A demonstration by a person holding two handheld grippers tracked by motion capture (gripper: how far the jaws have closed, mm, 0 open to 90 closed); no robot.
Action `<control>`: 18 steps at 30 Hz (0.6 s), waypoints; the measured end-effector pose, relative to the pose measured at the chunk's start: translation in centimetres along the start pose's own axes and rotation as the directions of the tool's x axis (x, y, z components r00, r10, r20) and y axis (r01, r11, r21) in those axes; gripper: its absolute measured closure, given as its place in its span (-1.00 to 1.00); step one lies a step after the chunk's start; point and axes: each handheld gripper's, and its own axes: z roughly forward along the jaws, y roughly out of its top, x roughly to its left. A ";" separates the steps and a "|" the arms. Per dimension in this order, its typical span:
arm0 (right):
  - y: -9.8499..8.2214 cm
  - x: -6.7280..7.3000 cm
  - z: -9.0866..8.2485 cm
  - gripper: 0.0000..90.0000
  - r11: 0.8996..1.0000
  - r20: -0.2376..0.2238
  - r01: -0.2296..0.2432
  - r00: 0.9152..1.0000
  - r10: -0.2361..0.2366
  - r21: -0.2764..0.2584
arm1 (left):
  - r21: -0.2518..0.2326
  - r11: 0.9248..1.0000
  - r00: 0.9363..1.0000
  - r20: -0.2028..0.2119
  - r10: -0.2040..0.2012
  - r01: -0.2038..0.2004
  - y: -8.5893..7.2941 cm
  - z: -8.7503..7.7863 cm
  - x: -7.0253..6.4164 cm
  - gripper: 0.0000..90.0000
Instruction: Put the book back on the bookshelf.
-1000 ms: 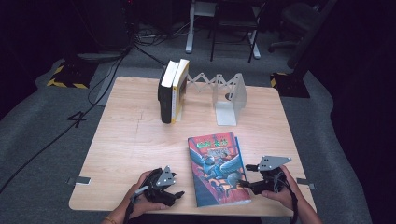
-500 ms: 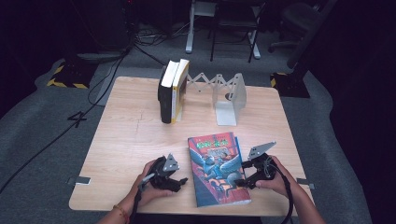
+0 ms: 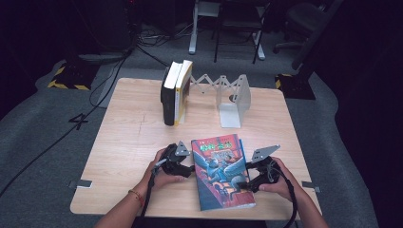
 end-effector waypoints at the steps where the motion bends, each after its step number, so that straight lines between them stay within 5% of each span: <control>1: 0.0 0.0 0.0 -0.65 1.000 0.000 0.002 1.000 -0.002 -0.004 | 0.000 1.000 1.000 0.000 0.000 0.000 0.0 0.0 0.0 -0.38; 9: 1.1 -0.5 0.4 -0.61 0.999 0.035 0.011 0.999 -0.009 -0.044 | 0.000 1.000 1.000 -0.001 0.001 -0.001 0.0 0.0 0.0 -0.38; 15: 1.8 -2.3 0.8 -0.28 0.987 0.025 -0.064 0.997 0.068 -0.146 | -0.001 1.000 1.000 -0.008 -0.002 0.002 -0.1 -0.2 0.1 -0.33; 18: 2.3 -2.1 1.1 -0.30 0.988 0.048 -0.017 0.999 0.025 -0.152 | -0.003 1.000 1.000 -0.007 -0.002 0.002 -0.1 -0.2 0.1 -0.33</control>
